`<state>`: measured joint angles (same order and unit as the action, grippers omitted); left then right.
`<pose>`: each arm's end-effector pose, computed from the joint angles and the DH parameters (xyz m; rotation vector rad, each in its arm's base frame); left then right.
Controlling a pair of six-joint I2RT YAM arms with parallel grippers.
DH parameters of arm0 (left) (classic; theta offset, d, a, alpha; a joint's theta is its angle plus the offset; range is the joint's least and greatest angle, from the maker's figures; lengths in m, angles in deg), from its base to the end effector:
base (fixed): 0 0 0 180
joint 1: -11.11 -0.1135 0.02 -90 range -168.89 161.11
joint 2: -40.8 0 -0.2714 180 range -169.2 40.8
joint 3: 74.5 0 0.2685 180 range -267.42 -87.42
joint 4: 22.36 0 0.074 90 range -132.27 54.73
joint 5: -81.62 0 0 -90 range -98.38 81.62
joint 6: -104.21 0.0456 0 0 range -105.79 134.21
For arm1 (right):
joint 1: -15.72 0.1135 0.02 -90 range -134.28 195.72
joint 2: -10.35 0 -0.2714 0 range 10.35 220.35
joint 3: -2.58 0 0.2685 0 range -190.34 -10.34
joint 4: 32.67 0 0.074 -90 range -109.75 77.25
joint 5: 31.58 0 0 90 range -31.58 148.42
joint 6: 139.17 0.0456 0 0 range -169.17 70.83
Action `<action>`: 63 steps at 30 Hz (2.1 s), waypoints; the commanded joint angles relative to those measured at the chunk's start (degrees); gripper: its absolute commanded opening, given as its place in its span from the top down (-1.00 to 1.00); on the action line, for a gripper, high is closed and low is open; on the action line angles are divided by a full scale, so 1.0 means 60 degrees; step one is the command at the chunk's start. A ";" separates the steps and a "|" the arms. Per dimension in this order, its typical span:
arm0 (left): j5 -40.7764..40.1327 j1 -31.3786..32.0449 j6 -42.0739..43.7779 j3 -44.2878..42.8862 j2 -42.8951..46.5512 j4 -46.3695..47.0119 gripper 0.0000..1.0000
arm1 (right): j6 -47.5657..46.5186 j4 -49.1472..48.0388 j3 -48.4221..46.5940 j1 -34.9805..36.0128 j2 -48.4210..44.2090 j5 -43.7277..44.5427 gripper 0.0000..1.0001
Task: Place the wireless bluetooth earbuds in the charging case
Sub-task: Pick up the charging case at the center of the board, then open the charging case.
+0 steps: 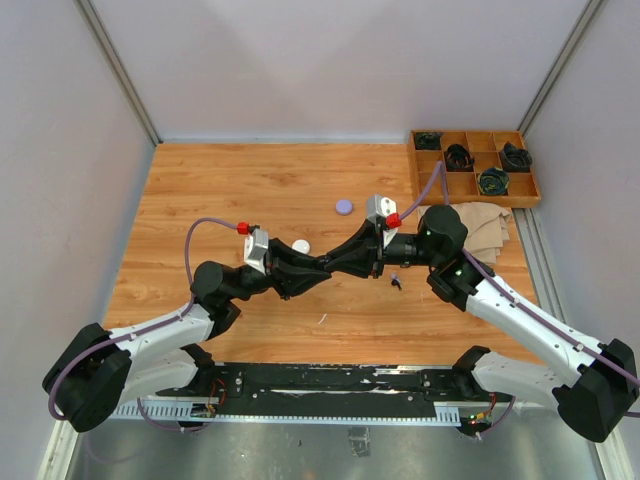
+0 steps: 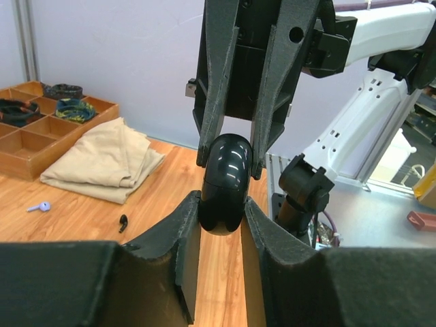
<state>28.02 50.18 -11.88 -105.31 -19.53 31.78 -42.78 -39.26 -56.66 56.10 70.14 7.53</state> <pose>0.1537 -0.1596 0.2631 0.7452 1.1208 -1.3370 0.1707 0.1916 0.3563 -1.1646 1.1701 1.2811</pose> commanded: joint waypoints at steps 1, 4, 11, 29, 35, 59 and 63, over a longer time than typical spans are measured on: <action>0.0173 -0.0066 0.0075 0.0158 -0.0008 0.0579 0.46 | 0.0094 -0.0268 0.0060 0.0154 0.0035 -0.0076 0.92; 0.0173 -0.0066 0.0058 0.0265 0.0018 0.0892 0.52 | -0.0032 -0.0080 -0.0017 0.0175 0.0156 -0.0143 0.90; 0.0242 -0.0066 0.0402 0.0496 0.0098 0.1230 0.85 | -0.0303 0.0264 -0.0118 0.0246 0.0234 0.0013 0.73; 0.0517 -0.0063 0.1551 0.0902 0.0528 0.1055 0.99 | -0.1797 0.1852 -0.0414 0.0502 -0.0072 0.1285 -0.10; 0.0829 -0.0052 0.1952 0.0872 0.0502 0.0571 1.00 | -0.1756 0.1816 -0.0426 0.0509 -0.0284 0.1558 -0.12; 0.0259 -0.0061 0.3449 0.1136 0.0922 -0.0768 0.99 | -0.1454 0.3001 -0.0950 0.0504 -0.0524 0.2599 -0.23; -0.0227 -0.0052 0.4098 0.1345 0.0945 -0.0825 0.99 | -0.1436 0.4874 -0.1524 0.0504 -0.0231 0.3729 -0.24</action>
<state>30.79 50.07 8.01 -98.66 -14.70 25.98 -51.92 -20.64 -61.51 58.60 67.98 23.20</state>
